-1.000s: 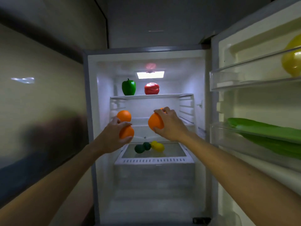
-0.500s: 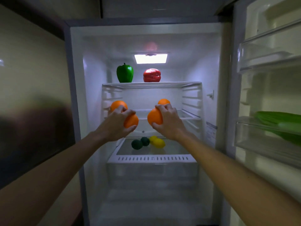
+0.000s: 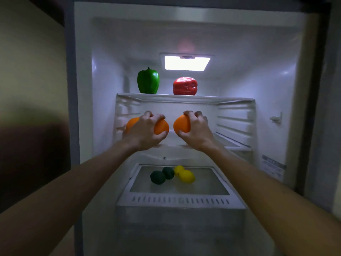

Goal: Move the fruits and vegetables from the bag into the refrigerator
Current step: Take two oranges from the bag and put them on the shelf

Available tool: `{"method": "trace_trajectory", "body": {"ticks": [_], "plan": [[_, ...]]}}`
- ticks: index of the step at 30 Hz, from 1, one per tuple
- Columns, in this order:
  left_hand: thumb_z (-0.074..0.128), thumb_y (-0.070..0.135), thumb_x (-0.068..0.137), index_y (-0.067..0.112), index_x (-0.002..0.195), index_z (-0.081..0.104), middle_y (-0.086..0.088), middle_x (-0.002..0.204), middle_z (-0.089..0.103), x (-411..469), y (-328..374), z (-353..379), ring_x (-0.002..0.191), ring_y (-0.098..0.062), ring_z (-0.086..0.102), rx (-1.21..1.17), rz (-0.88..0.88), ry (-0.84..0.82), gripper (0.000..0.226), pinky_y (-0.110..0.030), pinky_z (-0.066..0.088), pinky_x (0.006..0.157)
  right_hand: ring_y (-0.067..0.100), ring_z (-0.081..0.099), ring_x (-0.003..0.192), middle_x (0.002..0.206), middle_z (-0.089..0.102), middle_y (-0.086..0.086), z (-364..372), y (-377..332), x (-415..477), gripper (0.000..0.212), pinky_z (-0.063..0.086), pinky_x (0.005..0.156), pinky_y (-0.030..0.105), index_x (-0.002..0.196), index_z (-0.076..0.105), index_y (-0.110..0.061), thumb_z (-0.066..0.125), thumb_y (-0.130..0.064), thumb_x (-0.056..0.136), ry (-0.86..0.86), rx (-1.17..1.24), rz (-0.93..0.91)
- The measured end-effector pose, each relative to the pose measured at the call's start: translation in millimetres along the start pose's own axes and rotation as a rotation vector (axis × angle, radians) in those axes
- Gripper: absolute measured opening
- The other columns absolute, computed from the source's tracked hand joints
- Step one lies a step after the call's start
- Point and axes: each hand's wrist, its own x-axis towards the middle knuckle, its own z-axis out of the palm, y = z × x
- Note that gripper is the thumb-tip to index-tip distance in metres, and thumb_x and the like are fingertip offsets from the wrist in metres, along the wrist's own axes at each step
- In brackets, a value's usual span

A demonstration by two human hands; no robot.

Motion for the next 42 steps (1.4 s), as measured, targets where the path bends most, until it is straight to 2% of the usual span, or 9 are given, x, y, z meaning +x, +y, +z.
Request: {"method": "trace_trajectory", "body": {"ticks": [2, 8, 10, 15, 20, 27, 32, 37, 42], "plan": [[0.064, 0.045, 0.086, 0.026, 0.14, 0.04, -0.009, 0.132, 0.045, 11.2, -2.7, 8.9, 0.116, -0.027, 0.05, -0.015, 0.018, -0.021, 0.062, -0.035, 0.045, 0.086, 0.031, 0.038, 0.126, 0.138, 0.037, 0.011, 8.2, 5.7, 9.4, 0.072, 0.045, 0.098, 0.046, 0.141, 0.036, -0.022, 0.07, -0.041, 0.082, -0.02, -0.018, 0.007], [0.063, 0.042, 0.086, 0.022, 0.136, 0.044, -0.01, 0.128, 0.051, 45.2, -14.1, 38.4, 0.11, -0.026, 0.054, -0.032, 0.032, -0.098, 0.057, -0.039, 0.05, 0.088, 0.03, 0.04, 0.124, 0.135, 0.041, 0.011, 27.1, 23.1, 35.4, 0.071, 0.046, 0.097, 0.047, 0.14, 0.037, -0.021, 0.071, -0.04, 0.08, -0.046, -0.034, 0.031], [0.062, 0.042, 0.087, 0.021, 0.135, 0.045, -0.01, 0.124, 0.052, 51.9, -18.4, 49.9, 0.108, -0.027, 0.055, -0.047, 0.056, -0.091, 0.056, -0.037, 0.051, 0.085, 0.032, 0.043, 0.121, 0.132, 0.044, 0.012, 32.8, 31.2, 41.1, 0.071, 0.047, 0.095, 0.047, 0.139, 0.039, -0.017, 0.071, -0.041, 0.08, -0.054, -0.028, 0.015], [0.06, 0.046, 0.086, 0.019, 0.134, 0.044, -0.011, 0.122, 0.055, 68.2, -31.3, 71.2, 0.107, -0.027, 0.056, -0.054, 0.063, -0.087, 0.057, -0.043, 0.052, 0.088, 0.029, 0.046, 0.118, 0.13, 0.044, 0.009, 47.6, 46.2, 54.3, 0.072, 0.048, 0.095, 0.046, 0.139, 0.038, -0.019, 0.071, -0.045, 0.079, -0.084, 0.025, 0.053], [0.059, 0.049, 0.083, 0.017, 0.127, 0.049, -0.009, 0.116, 0.06, 79.9, -37.1, 80.5, 0.104, -0.026, 0.058, -0.033, 0.056, -0.081, 0.055, -0.043, 0.051, 0.087, 0.03, 0.047, 0.119, 0.131, 0.043, 0.011, 51.5, 53.8, 64.5, 0.069, 0.044, 0.1, 0.044, 0.138, 0.039, -0.018, 0.071, -0.038, 0.081, -0.116, 0.05, 0.104], [0.057, 0.052, 0.084, 0.016, 0.136, 0.044, -0.011, 0.126, 0.056, 77.2, -35.5, 78.8, 0.114, -0.026, 0.054, -0.021, 0.05, -0.078, 0.064, -0.042, 0.048, 0.093, 0.03, 0.043, 0.125, 0.137, 0.039, 0.011, 51.8, 50.8, 61.5, 0.07, 0.04, 0.1, 0.041, 0.143, 0.032, -0.021, 0.066, -0.039, 0.085, -0.131, 0.038, 0.122], [0.057, 0.052, 0.085, 0.014, 0.138, 0.042, -0.012, 0.129, 0.054, 71.1, -26.3, 67.4, 0.116, -0.028, 0.052, 0.047, 0.03, -0.065, 0.067, -0.039, 0.048, 0.091, 0.032, 0.034, 0.13, 0.141, 0.035, 0.01, 45.0, 44.3, 56.6, 0.073, 0.04, 0.101, 0.049, 0.146, 0.027, -0.028, 0.063, -0.044, 0.085, -0.148, -0.022, 0.099], [0.058, 0.05, 0.085, 0.015, 0.135, 0.045, -0.012, 0.128, 0.056, 60.2, -14.9, 49.1, 0.115, -0.029, 0.053, 0.083, 0.005, -0.099, 0.063, -0.041, 0.048, 0.093, 0.033, 0.038, 0.128, 0.14, 0.039, 0.013, 27.3, 37.8, 44.8, 0.073, 0.042, 0.098, 0.048, 0.146, 0.03, -0.024, 0.063, -0.046, 0.085, -0.111, -0.078, 0.058], [0.059, 0.048, 0.085, 0.017, 0.14, 0.042, -0.014, 0.136, 0.052, 48.5, -4.1, 26.5, 0.124, -0.029, 0.049, 0.091, -0.01, -0.138, 0.065, -0.041, 0.044, 0.099, 0.03, 0.036, 0.129, 0.142, 0.036, 0.012, 11.3, 30.1, 24.6, 0.074, 0.043, 0.099, 0.049, 0.147, 0.026, -0.027, 0.063, -0.045, 0.086, -0.112, -0.09, 0.103]]}}
